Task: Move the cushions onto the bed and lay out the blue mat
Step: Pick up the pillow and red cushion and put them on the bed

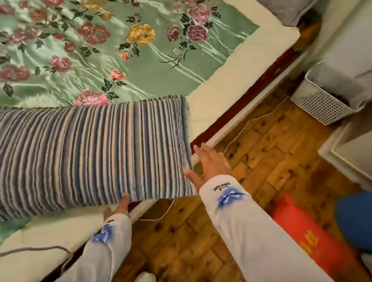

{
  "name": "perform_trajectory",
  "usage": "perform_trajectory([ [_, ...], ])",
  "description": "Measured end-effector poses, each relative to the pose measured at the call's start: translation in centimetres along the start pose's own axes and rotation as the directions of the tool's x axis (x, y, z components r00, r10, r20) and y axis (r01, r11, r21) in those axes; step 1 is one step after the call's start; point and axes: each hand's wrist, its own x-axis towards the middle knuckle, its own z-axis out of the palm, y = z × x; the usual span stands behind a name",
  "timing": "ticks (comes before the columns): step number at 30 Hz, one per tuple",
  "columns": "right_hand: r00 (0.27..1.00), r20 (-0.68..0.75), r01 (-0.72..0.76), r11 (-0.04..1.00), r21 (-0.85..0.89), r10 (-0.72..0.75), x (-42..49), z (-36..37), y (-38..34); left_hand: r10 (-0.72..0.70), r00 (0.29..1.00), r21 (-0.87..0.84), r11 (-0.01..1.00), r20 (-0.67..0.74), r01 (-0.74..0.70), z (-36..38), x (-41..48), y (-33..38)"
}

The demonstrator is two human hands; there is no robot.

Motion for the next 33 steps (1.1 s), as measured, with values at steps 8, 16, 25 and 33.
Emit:
perform_trajectory([
  [8,0.896,-0.12,-0.408,0.9,0.153,0.427,-16.6,-6.4,27.0,0.271,0.916,0.279,0.892,0.297,-0.355,17.6,-20.0,-12.7],
  [16,0.674,-0.079,-0.649,0.64,0.412,0.734,-27.2,-2.6,42.8,0.15,0.768,0.417,0.766,0.623,-0.489,29.1,-26.6,-27.6],
  [25,0.516,0.108,-0.679,0.329,0.656,0.85,-27.3,11.1,51.3,0.024,0.729,0.553,0.636,0.684,-0.539,37.7,-16.8,-37.1],
  [33,0.34,0.212,-0.622,0.049,0.782,0.916,-23.0,24.8,58.4,0.078,0.633,0.555,0.407,0.77,-0.725,44.5,-7.7,-44.6],
])
